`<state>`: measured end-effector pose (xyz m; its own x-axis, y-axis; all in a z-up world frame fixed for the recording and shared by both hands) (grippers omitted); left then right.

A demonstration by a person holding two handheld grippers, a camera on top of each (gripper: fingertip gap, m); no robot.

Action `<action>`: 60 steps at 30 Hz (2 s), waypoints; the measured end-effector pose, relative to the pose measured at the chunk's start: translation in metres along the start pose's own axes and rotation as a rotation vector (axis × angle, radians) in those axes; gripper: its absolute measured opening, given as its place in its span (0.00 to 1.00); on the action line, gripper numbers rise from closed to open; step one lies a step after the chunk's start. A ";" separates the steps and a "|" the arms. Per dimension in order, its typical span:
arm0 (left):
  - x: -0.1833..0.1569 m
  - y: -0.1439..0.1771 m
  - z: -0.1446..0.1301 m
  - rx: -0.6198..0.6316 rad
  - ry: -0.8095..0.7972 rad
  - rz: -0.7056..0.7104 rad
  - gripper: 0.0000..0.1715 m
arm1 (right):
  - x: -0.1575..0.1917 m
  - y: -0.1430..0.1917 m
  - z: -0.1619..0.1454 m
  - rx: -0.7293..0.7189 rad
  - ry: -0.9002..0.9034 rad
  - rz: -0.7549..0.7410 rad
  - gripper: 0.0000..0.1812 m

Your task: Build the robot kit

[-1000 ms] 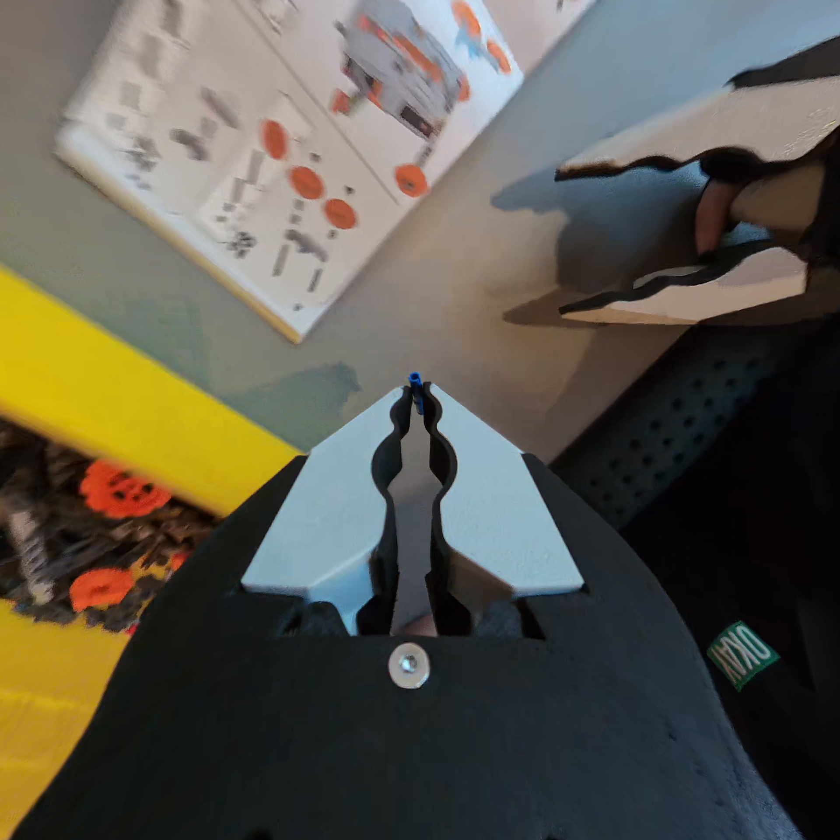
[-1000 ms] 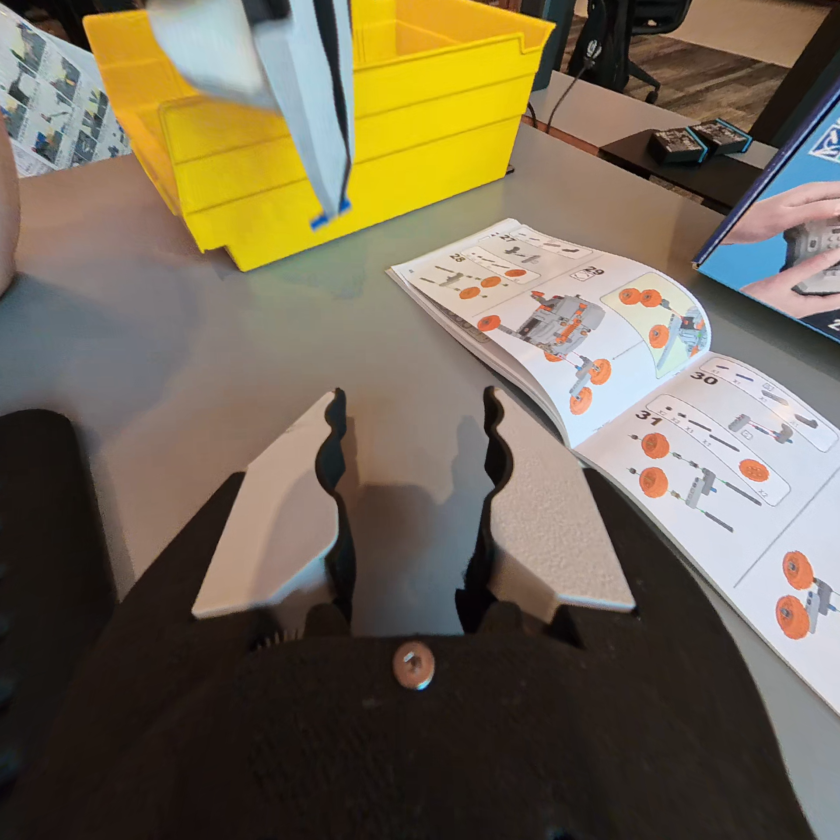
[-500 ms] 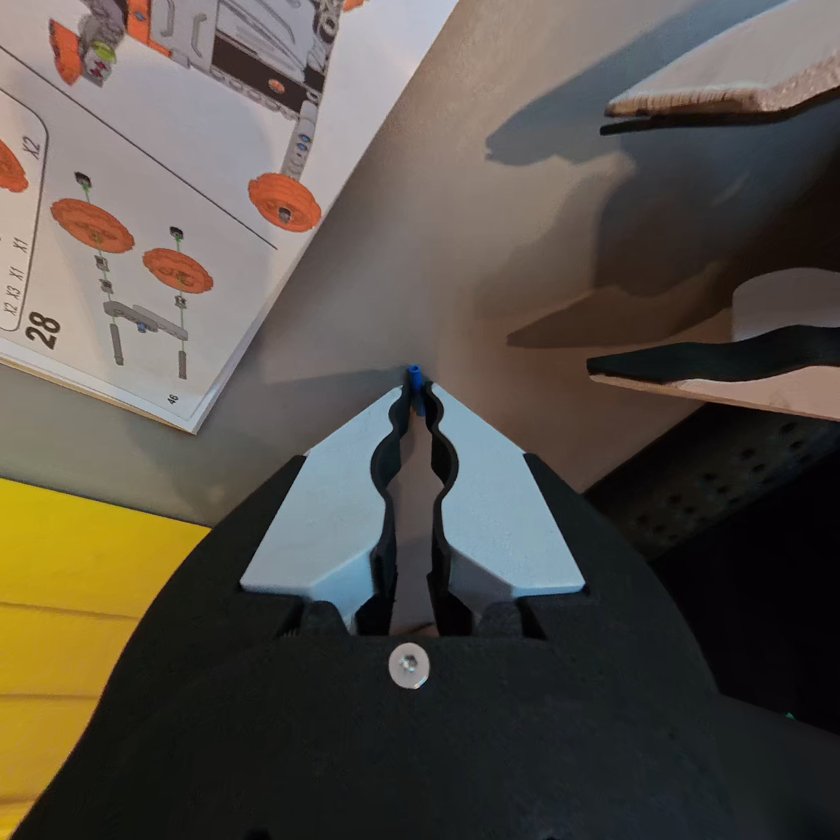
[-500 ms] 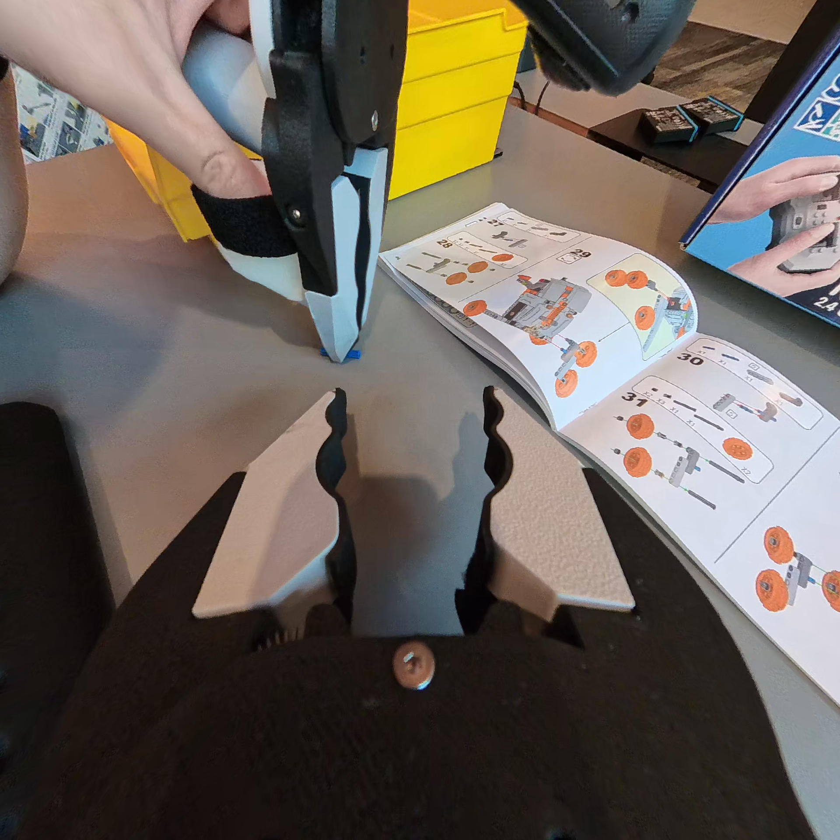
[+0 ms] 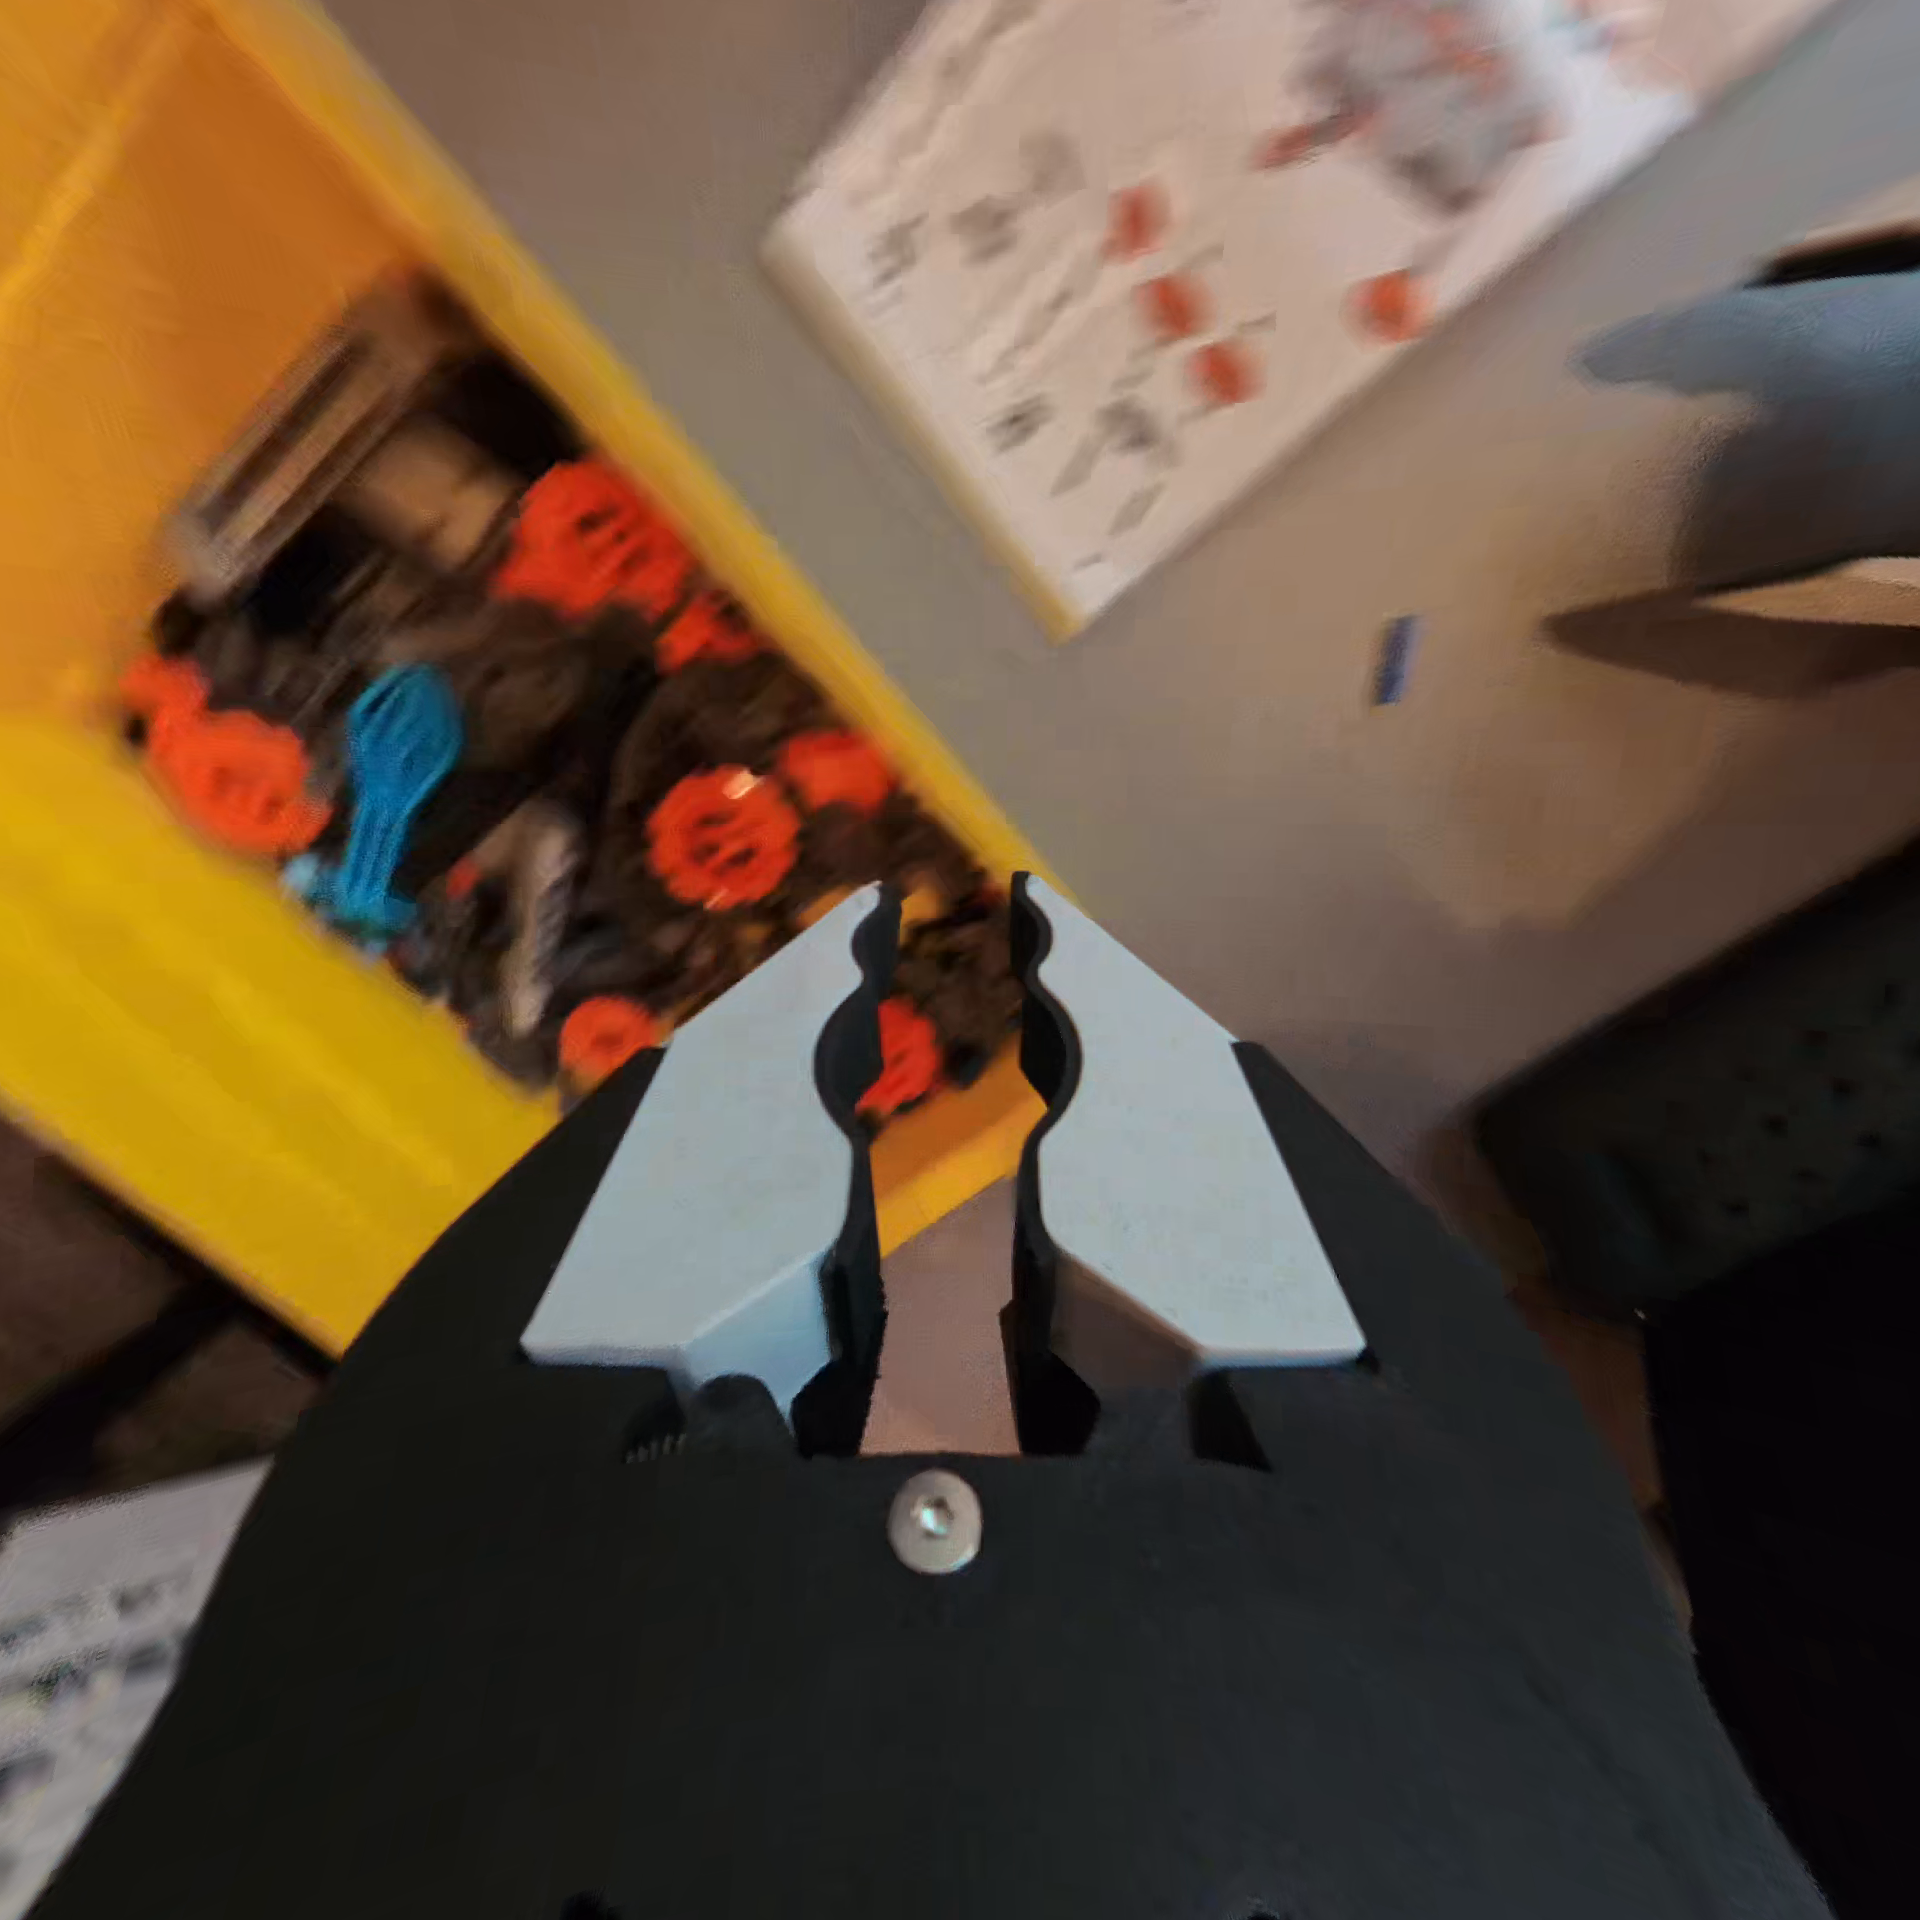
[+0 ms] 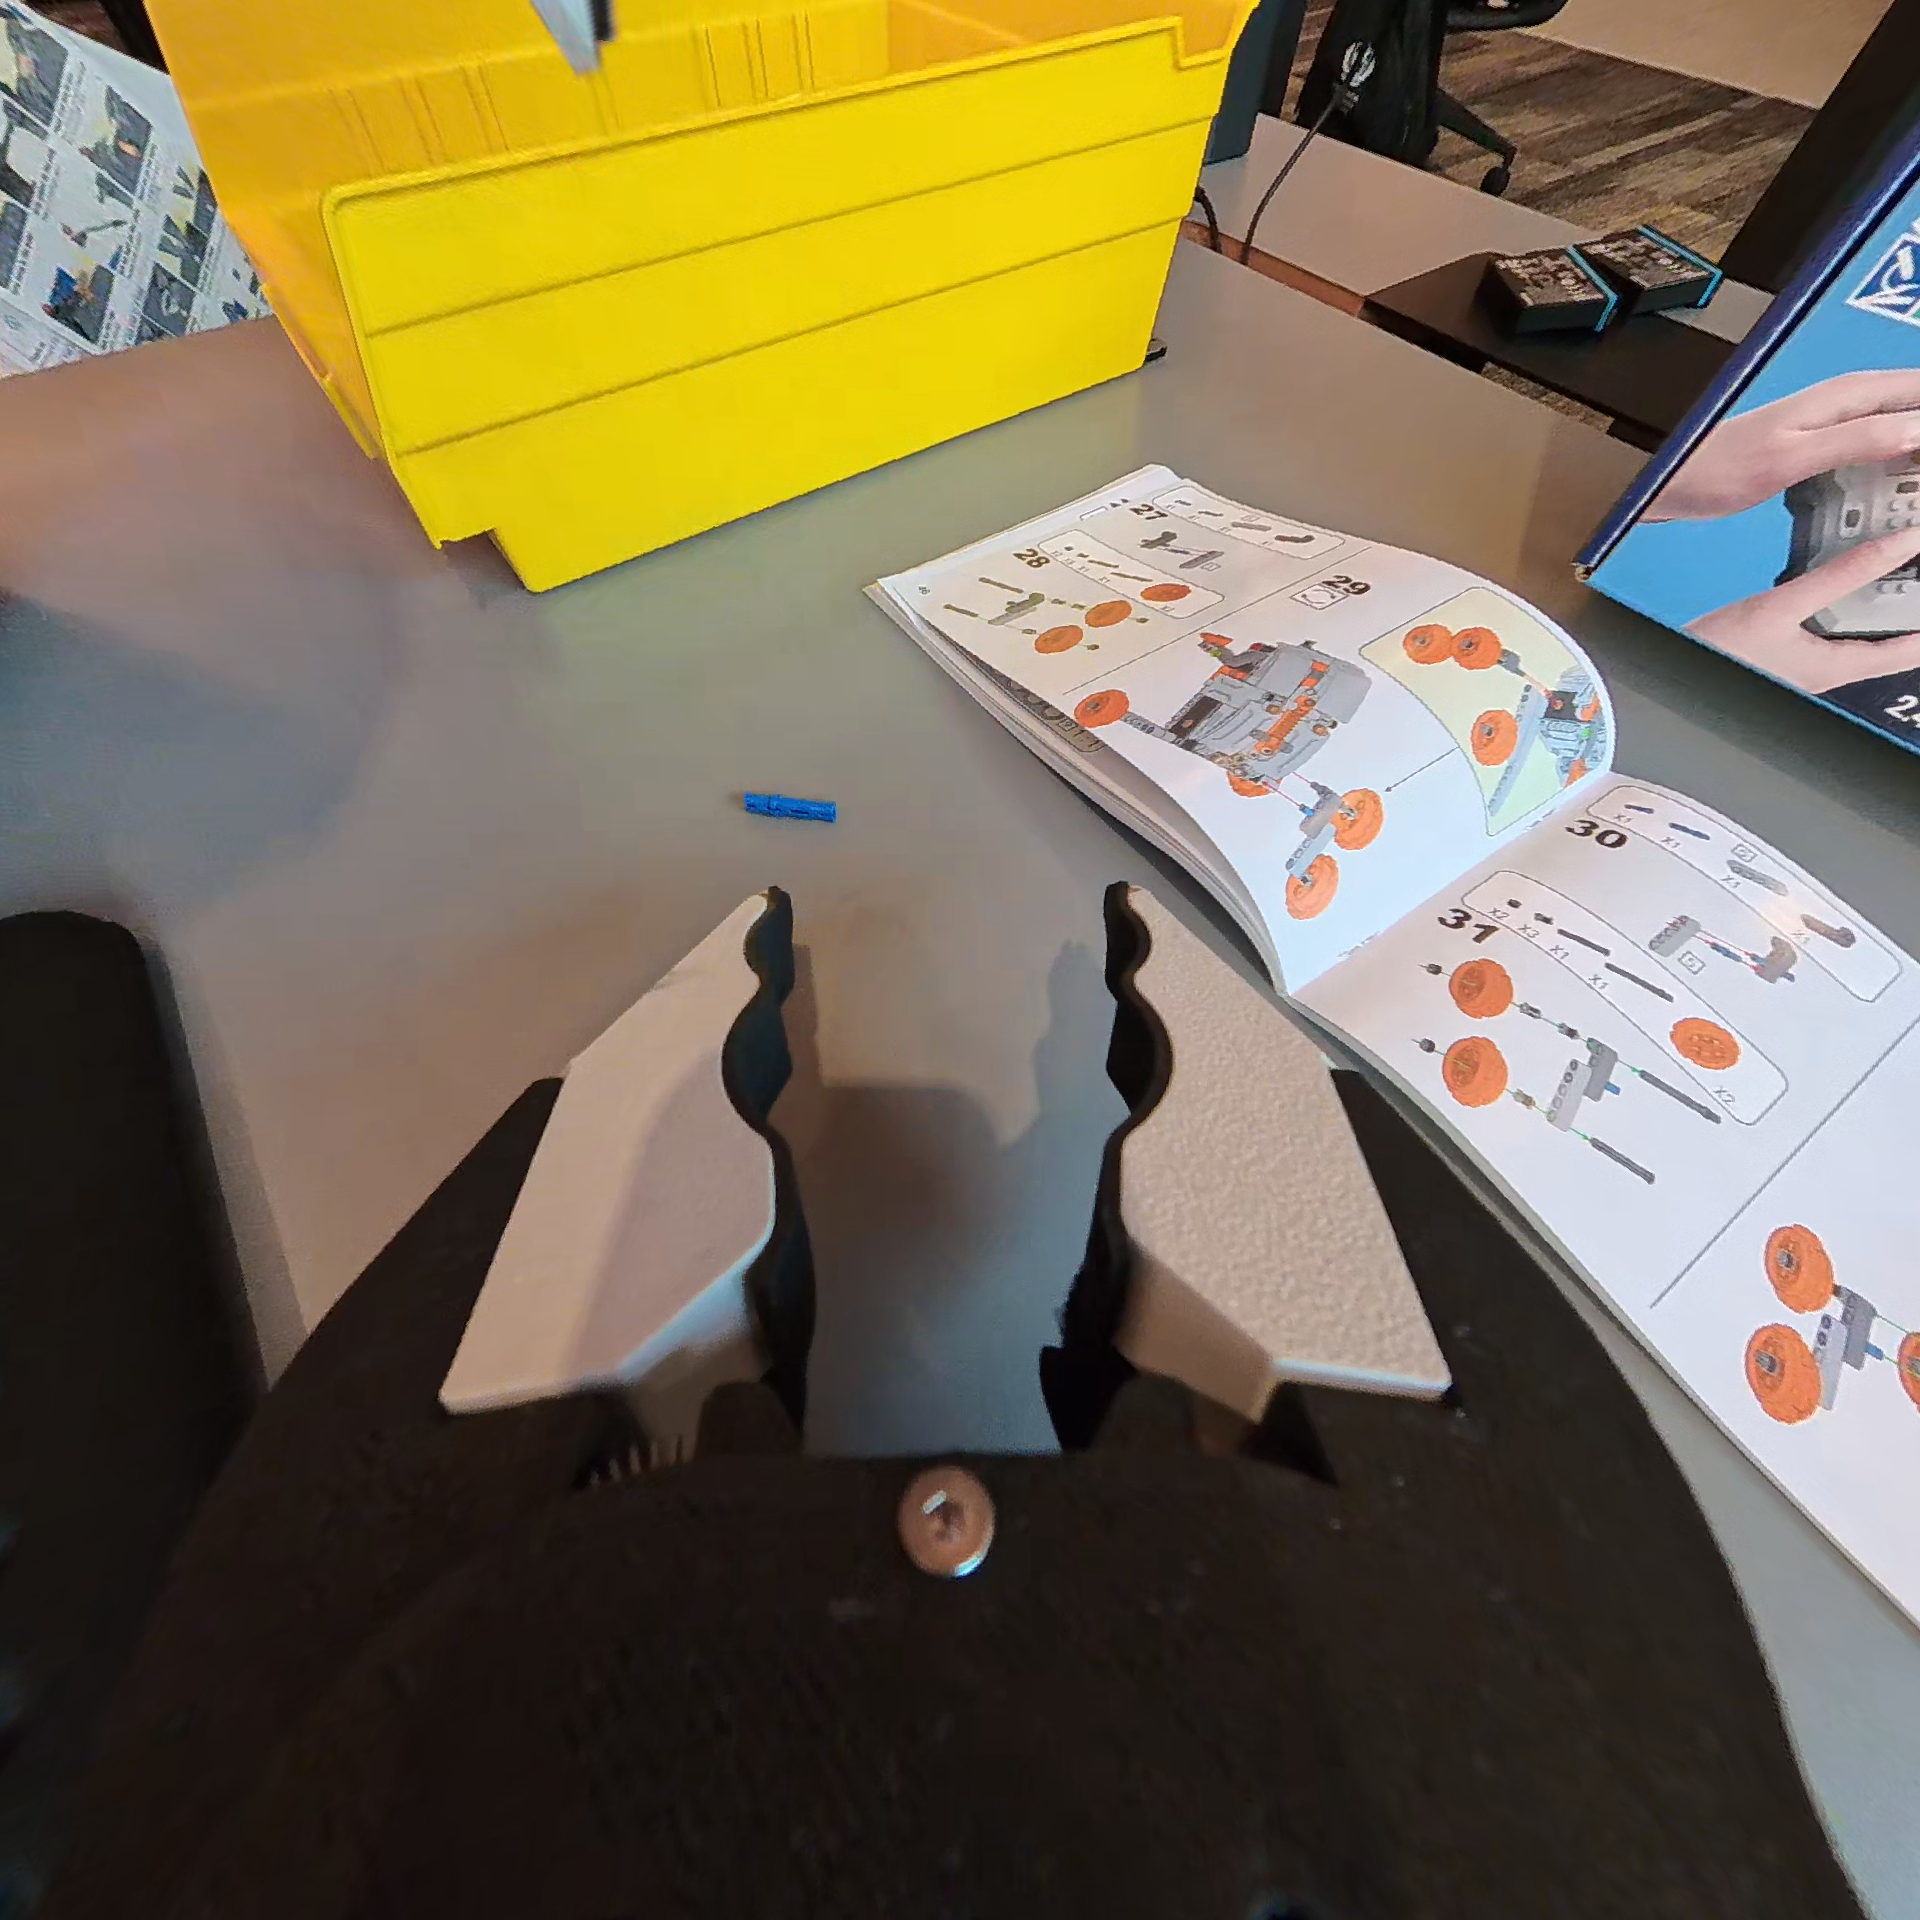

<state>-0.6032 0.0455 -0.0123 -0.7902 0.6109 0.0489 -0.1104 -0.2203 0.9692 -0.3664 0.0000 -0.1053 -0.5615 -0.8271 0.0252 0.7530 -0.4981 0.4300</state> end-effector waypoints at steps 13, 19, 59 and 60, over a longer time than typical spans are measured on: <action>0.067 -0.055 -0.054 0.324 0.365 -0.279 0.11 | 0.000 -0.001 0.000 0.005 -0.001 0.003 0.33; 0.078 -0.059 -0.083 0.463 0.480 -0.217 0.20 | 0.001 -0.002 0.000 0.008 0.001 0.005 0.33; 0.081 -0.054 -0.036 0.214 0.314 -0.220 0.18 | 0.004 -0.003 -0.001 0.022 0.017 0.020 0.32; 0.081 -0.056 -0.043 0.265 0.318 -0.203 0.18 | 0.004 -0.003 -0.001 0.022 0.018 0.021 0.32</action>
<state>-0.6871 0.0742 -0.0726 -0.9187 0.3492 -0.1846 -0.1566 0.1069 0.9819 -0.3703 -0.0020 -0.1079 -0.5394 -0.8418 0.0183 0.7566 -0.4750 0.4493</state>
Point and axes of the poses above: each gripper's, where its closed fingertips meet, y back along the fingers, z out of its top, x = y × z across the jaws, the point moved 5 cm from there along y, back along the fingers, and after that the axes turned 2 degrees about -y, right-handed, at the moved point
